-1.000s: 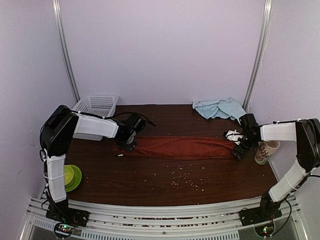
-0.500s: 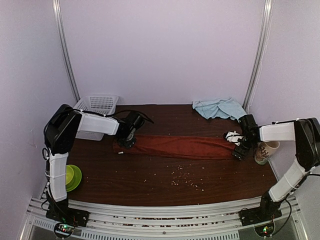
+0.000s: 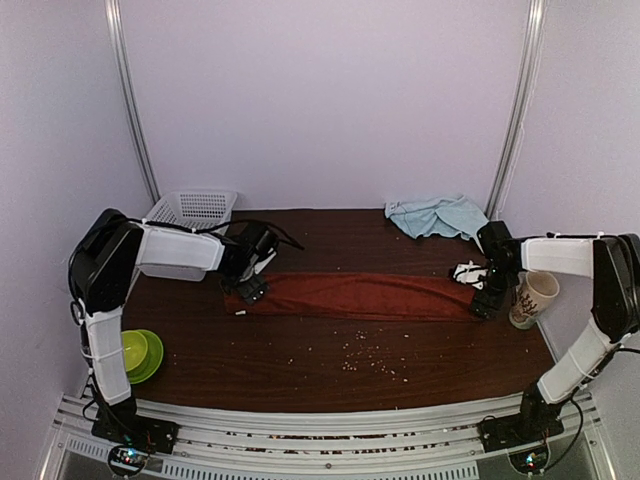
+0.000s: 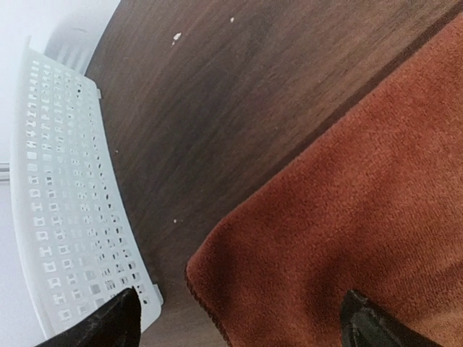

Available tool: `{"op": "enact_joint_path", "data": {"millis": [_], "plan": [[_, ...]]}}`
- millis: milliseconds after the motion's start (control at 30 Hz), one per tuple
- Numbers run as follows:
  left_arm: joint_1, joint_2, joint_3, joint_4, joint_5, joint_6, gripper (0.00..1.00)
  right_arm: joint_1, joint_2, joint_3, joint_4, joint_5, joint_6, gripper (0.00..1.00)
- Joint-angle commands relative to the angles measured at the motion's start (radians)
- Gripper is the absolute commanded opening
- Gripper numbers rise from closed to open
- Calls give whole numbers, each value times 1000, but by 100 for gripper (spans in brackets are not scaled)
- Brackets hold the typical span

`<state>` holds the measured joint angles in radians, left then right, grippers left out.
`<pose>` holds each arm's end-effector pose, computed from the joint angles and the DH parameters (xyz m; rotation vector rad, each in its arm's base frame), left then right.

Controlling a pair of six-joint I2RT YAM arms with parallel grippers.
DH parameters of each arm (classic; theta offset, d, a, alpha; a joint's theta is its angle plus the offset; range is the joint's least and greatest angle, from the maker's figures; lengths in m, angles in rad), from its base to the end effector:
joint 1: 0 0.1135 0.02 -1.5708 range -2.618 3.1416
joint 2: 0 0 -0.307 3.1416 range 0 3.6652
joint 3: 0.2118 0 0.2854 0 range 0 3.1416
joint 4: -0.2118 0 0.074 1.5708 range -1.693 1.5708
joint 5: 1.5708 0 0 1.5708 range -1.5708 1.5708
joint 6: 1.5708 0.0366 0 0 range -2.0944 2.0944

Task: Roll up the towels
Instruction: Smooth out the towel at the center of the board.

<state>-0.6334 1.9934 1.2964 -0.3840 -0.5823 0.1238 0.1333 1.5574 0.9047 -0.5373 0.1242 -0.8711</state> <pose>0.3727 -0.2487 0.1681 0.7420 2.3664 0.5614 0.3128 0.0374 0.1963 -1.3226 2.4784 -0.3581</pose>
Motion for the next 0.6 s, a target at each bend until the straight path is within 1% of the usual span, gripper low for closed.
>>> {"op": "enact_joint_path", "data": {"millis": [0, 100, 233, 367, 467, 567], "plan": [[-21, -94, 6, -20, 11, 4, 98, -1, -45, 100, -36, -121, 66, 100], [-29, -120, 15, -49, -5, -16, 98, 6, -44, 156, -12, -164, 126, 100], [-77, -123, 16, -68, 7, -29, 98, 50, -13, 186, 102, -133, 215, 100], [-143, -74, 37, -66, 37, -48, 98, 109, 64, 229, 178, -110, 282, 100], [-177, -11, 91, -57, 51, -67, 98, 154, 139, 270, 218, -113, 339, 100], [-214, 19, 145, -21, 85, -75, 98, 190, 203, 310, 225, -140, 379, 100]]}}
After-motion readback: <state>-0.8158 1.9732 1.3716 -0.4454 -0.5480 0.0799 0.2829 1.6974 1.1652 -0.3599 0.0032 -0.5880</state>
